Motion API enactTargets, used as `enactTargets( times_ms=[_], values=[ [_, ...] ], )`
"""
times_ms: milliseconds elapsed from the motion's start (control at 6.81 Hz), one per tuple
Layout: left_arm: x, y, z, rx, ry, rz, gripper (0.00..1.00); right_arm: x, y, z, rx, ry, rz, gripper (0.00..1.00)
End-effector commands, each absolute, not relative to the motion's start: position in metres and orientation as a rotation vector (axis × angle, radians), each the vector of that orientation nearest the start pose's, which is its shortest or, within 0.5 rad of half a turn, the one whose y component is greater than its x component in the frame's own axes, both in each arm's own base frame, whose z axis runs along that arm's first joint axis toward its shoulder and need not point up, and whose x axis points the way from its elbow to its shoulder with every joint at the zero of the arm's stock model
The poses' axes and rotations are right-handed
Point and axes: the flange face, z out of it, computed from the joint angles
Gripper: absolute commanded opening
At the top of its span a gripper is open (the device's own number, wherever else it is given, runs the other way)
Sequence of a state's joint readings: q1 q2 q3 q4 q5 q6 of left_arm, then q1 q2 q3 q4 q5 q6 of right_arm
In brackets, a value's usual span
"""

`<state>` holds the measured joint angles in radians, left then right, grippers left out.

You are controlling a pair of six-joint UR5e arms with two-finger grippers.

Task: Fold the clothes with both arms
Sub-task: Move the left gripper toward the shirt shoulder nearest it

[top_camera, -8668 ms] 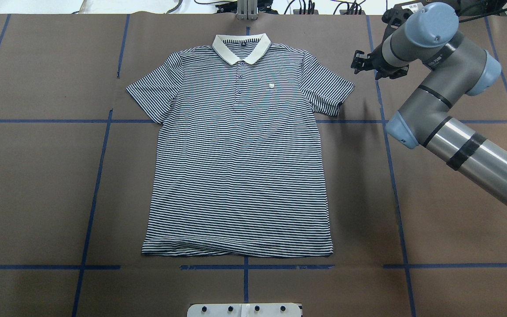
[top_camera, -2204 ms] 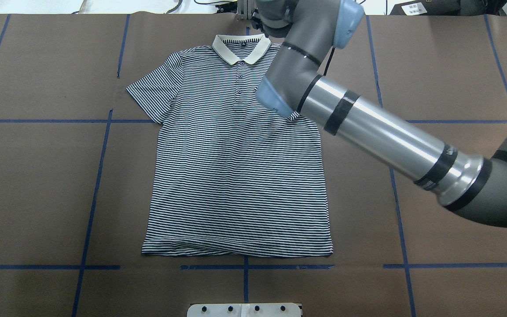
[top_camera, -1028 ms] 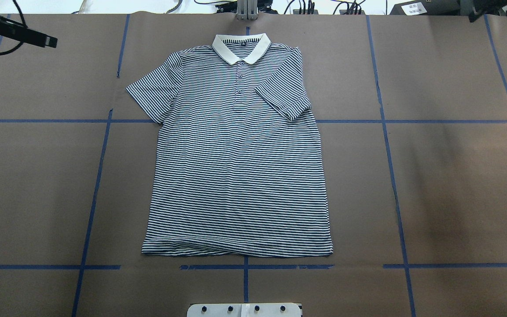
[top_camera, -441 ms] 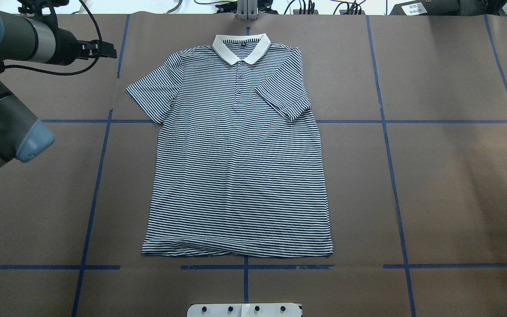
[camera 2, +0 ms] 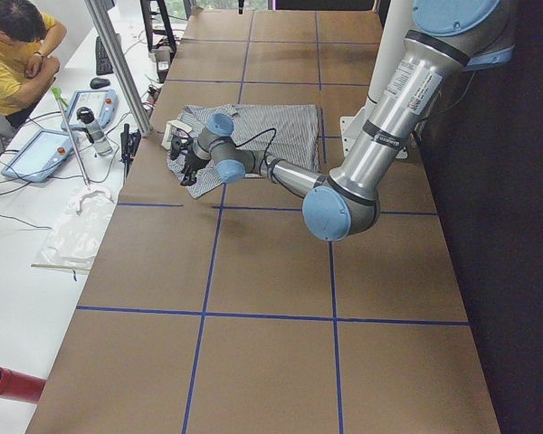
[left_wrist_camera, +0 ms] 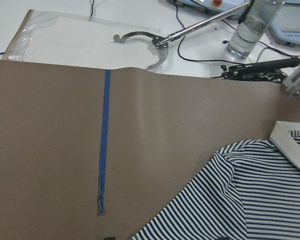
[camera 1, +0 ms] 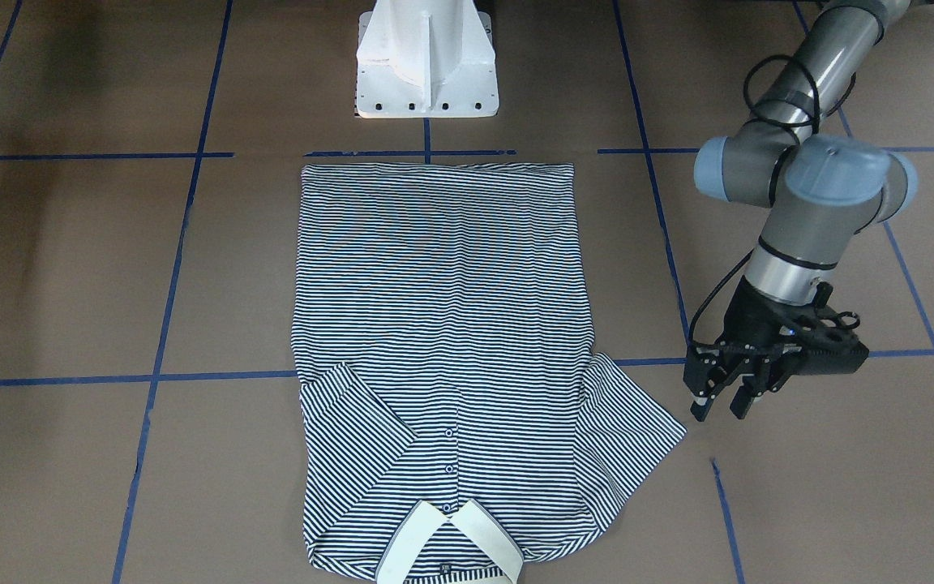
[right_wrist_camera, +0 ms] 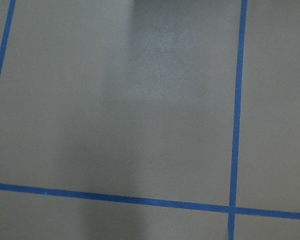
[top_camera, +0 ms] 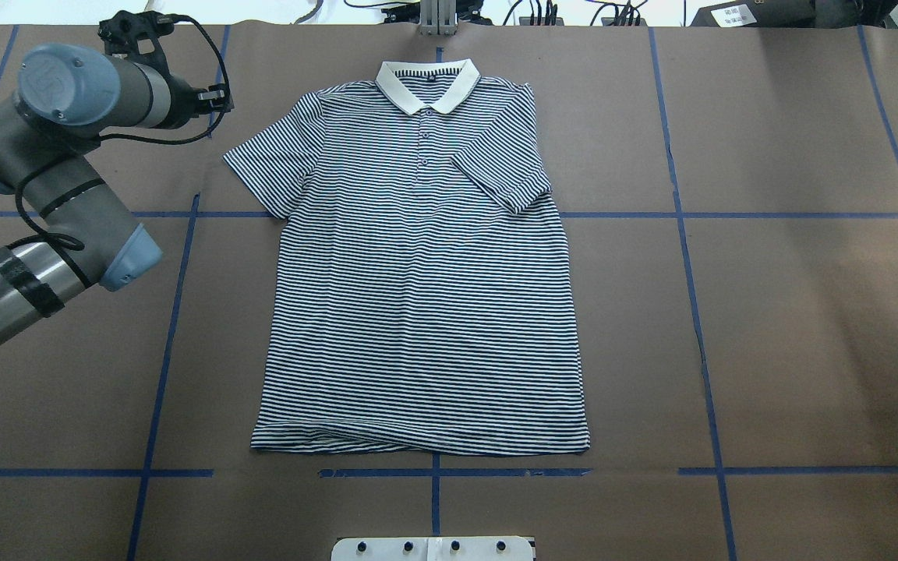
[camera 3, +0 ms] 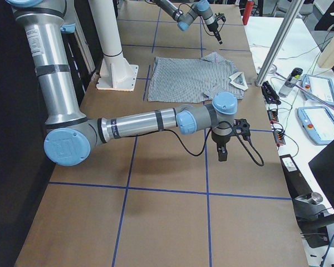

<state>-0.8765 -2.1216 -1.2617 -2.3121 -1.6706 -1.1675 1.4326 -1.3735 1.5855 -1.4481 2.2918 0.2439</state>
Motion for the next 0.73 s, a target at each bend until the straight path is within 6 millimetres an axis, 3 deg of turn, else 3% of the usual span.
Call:
enactTargets(
  times_ms=[0, 588],
  values=[
    [0.4097, -0.6531, 0.4395, 0.524, 0.829, -0.375, 0.53, -0.0136, -0.5896, 0.5364, 0.176, -0.759, -0.019, 1.0],
    [0.4156, -0.6503, 0.4377, 0.568, 0.8, -0.251, 0.53, -0.0136, -0.5896, 0.5364, 0.176, -0.759, -0.019, 1.0]
  ],
)
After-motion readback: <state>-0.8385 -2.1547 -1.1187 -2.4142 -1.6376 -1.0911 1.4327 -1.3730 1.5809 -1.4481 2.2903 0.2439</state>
